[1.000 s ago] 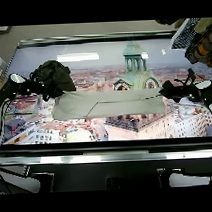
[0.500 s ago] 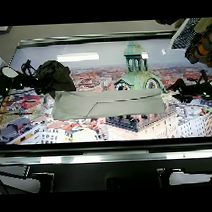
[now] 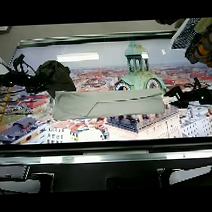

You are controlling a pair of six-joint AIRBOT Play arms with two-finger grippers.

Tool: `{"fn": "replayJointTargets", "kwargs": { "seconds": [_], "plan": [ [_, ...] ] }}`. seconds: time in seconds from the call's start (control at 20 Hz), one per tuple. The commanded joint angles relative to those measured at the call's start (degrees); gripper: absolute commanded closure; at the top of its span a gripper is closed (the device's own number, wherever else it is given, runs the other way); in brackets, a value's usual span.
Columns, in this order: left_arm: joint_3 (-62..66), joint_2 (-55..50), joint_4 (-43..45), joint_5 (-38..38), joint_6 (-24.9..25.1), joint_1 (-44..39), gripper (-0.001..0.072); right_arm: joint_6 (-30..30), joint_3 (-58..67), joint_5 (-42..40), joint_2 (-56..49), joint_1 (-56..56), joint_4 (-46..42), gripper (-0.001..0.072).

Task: Fold the clothes and pants, and hang the long-sleeved shirts on hangers.

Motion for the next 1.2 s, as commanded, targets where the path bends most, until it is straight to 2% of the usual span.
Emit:
{"fn": "replayJointTargets", "kwargs": {
  "seconds": [0.0, 0.2, 0.35, 0.4, 0.5, 0.65, 0.8, 0.95, 1.15],
  "plan": [
    [0.0, 0.3, 0.6, -0.8, -0.1, -0.6, 0.0224, -3.1, 0.1, 0.7, -2.4, 1.0, 3.4, 0.0052],
    [0.0, 0.3, 0.8, -0.8, -0.1, -1.4, 0.0225, -1.7, 0.0, -0.2, -3.5, 7.0, -1.2, 0.0070],
    [0.0, 0.3, 0.7, -1.0, -0.1, -1.4, 0.0227, -1.0, 0.1, -0.9, -3.3, 8.9, -2.6, 0.0513],
    [0.0, 0.3, 0.4, -1.1, -0.1, -1.4, 0.0274, -0.4, 0.1, -0.7, -2.8, 8.9, -2.5, 0.0655],
    [0.0, 0.3, -2.0, -1.0, -0.2, -1.5, 0.0684, 0.8, 0.1, 0.0, 0.1, 8.9, -2.3, 0.0680],
    [-0.1, -0.1, -4.3, -0.8, -3.5, -4.2, 0.0690, 6.1, 1.7, 4.6, 7.2, 8.9, -3.8, 0.0681],
    [-0.1, -1.5, -4.3, 1.1, -5.4, -11.3, 0.0690, 12.9, 5.2, 9.4, 14.8, 8.9, -7.4, 0.0681],
    [-0.2, -4.5, -7.0, 7.3, -11.1, -20.5, 0.0690, 18.1, 10.7, 12.8, 20.4, 8.9, -13.5, 0.0681],
    [-0.2, -10.6, -18.3, 19.0, -11.0, -32.2, 0.0690, 22.5, 18.8, 21.3, 23.8, 8.9, -18.9, 0.0681]
  ]
}}
